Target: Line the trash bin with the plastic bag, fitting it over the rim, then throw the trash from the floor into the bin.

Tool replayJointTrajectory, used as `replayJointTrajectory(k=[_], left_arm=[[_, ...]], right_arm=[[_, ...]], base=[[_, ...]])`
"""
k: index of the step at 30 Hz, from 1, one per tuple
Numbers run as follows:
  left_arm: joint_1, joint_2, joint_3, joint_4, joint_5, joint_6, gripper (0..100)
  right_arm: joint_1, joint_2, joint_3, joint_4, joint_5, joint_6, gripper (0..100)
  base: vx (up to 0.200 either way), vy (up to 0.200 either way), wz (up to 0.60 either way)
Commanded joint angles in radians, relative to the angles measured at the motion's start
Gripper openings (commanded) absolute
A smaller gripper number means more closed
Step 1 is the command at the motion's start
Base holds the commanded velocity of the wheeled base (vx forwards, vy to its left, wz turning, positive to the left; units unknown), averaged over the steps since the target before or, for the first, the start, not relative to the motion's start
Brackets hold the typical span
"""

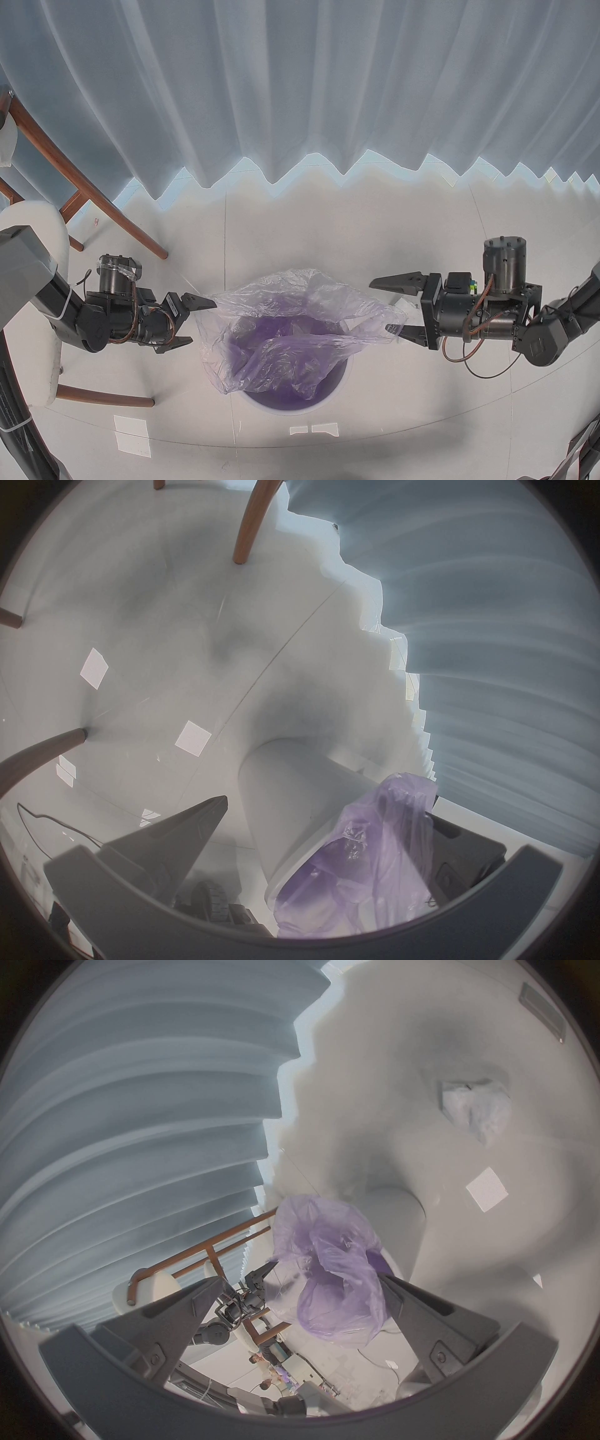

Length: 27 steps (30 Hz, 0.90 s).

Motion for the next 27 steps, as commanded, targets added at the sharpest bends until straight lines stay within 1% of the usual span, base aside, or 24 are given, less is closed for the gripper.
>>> replayJointTrajectory(k=[1,3,4,5,6,10,12,15,16,17,19,20,21,22,23,24,27], left_arm=[[-0.001,-0.008,0.047,-0.049,0.003,0.034,100],[-0.004,-0.010,0.048,-0.049,0.004,0.034,100],[-0.004,-0.010,0.048,-0.049,0.004,0.034,100],[-0.004,-0.010,0.048,-0.049,0.004,0.035,100],[-0.004,-0.010,0.048,-0.049,0.004,0.035,100],[-0.004,-0.010,0.050,-0.049,0.004,0.037,100],[-0.004,-0.012,0.050,-0.049,0.004,0.035,100],[-0.004,-0.010,0.058,-0.050,0.004,0.037,100],[-0.004,-0.010,0.058,-0.050,0.004,0.037,100],[-0.004,-0.010,0.061,-0.050,0.003,0.046,100],[-0.004,-0.010,0.061,-0.049,0.003,0.048,100],[-0.002,-0.007,0.064,-0.049,0.006,0.078,100],[-0.002,-0.007,0.064,-0.047,0.006,0.081,100],[-0.002,-0.007,0.064,-0.047,0.006,0.081,100],[-0.002,-0.008,0.064,-0.047,0.006,0.081,100],[-0.002,-0.008,0.064,-0.045,0.006,0.081,100],[-0.002,-0.008,0.064,-0.045,0.006,0.081,100]], right_arm=[[0.195,-0.035,-0.349,0.379,-0.129,0.074,100],[0.228,0.004,-0.366,0.390,-0.132,0.115,100],[0.232,0.010,-0.367,0.395,-0.132,0.120,100],[0.261,0.039,-0.364,0.411,-0.136,0.135,100],[0.274,0.051,-0.361,0.421,-0.141,0.135,100],[0.281,0.097,-0.361,0.422,-0.172,0.135,100],[0.271,0.123,-0.355,0.418,-0.210,0.112,100],[0.218,0.122,-0.311,0.413,-0.259,0.034,100],[0.218,0.122,-0.311,0.413,-0.259,0.034,100],[0.182,0.099,-0.271,0.410,-0.262,-0.012,100],[0.179,0.094,-0.268,0.410,-0.262,-0.013,100],[0.090,0.025,-0.228,0.404,-0.250,-0.029,100],[0.062,0.002,-0.219,0.402,-0.235,-0.030,100],[0.054,-0.006,-0.216,0.402,-0.230,-0.032,100],[0.017,-0.039,-0.208,0.415,-0.210,-0.036,100],[-0.002,-0.062,-0.202,0.419,-0.204,-0.039,100],[-0.030,-0.101,-0.171,0.444,-0.201,-0.047,100]], base=[[0.000,0.000,0.00],[0.000,0.000,0.00],[0.000,0.000,0.00],[0.000,0.000,0.00],[0.000,0.000,0.00],[0.000,0.000,0.00],[0.000,0.000,0.00],[0.000,0.000,0.00],[0.000,0.000,0.00],[0.000,0.000,0.00],[0.000,0.000,0.00],[0.000,0.000,0.00],[0.000,0.000,0.00],[0.000,0.000,0.00],[0.000,0.000,0.00],[0.000,0.000,0.00],[0.000,0.000,0.00]])
